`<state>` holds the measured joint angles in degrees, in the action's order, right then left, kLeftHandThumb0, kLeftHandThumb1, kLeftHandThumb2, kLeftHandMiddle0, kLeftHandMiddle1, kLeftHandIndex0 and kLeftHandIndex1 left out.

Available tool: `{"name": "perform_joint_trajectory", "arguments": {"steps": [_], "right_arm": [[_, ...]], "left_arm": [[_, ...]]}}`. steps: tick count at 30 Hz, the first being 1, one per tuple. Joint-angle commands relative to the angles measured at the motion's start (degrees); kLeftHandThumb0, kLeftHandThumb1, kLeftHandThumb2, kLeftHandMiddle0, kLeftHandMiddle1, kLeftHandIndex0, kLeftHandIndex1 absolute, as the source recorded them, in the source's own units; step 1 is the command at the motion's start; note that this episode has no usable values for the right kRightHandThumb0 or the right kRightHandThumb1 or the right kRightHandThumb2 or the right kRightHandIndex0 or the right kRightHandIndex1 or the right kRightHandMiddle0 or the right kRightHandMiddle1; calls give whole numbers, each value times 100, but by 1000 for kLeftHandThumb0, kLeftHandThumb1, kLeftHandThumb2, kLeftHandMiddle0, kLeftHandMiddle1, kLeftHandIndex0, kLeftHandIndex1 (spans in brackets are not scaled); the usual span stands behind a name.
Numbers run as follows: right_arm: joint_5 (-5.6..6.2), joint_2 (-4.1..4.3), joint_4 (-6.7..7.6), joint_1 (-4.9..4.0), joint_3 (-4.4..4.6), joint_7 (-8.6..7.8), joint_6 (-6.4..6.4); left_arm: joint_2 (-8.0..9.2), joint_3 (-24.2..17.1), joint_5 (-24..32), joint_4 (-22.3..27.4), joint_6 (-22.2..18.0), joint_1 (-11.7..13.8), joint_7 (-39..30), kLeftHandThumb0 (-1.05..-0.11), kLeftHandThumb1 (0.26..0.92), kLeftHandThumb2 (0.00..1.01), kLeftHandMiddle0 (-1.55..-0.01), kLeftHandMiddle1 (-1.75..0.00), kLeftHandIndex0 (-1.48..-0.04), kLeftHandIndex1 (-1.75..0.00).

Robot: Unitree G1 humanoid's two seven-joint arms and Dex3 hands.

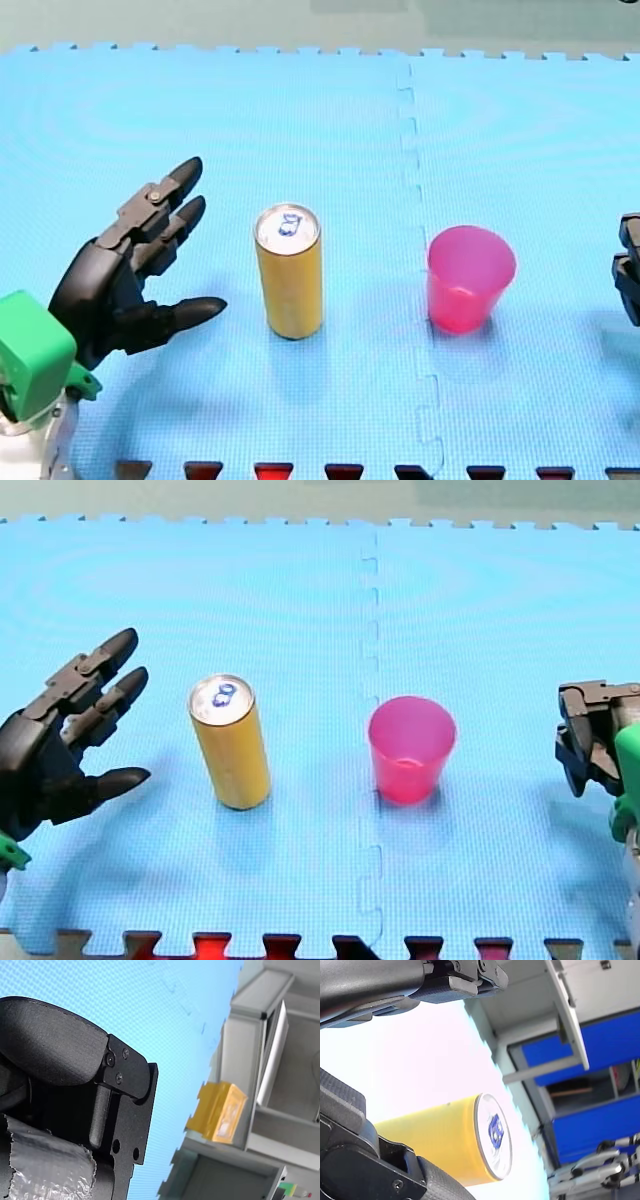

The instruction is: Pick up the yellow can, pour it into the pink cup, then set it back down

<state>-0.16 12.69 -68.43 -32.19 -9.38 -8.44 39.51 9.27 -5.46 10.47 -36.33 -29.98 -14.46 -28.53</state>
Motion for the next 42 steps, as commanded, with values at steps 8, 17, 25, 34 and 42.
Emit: {"name": "perform_joint_trajectory", "arguments": {"steps": [8, 17, 25, 34, 42], "right_arm": [[60, 41, 26, 49, -34, -51, 69], [33, 61, 30, 72, -12, -1, 84], [23, 52, 26, 80, -9, 15, 91], [-7, 48, 52, 111, 9, 58, 104], [-16, 49, 80, 135, 16, 91, 103]], "left_arm": [[-136, 230, -39, 209, 466, -42, -97, -778, 660, 2, -117, 0, -96, 0], [-98, 363, -244, 140, 740, -101, -50, -822, 676, 5, -106, 0, -85, 0], [-119, 390, -320, -134, 702, -252, -50, -838, 680, 2, -106, 0, -80, 0], [-145, 418, -355, -341, 724, -387, -92, -836, 680, 0, -106, 0, -75, 0], [-148, 418, -373, -541, 760, -546, -88, -825, 677, 0, -109, -1, -74, 0]]}}
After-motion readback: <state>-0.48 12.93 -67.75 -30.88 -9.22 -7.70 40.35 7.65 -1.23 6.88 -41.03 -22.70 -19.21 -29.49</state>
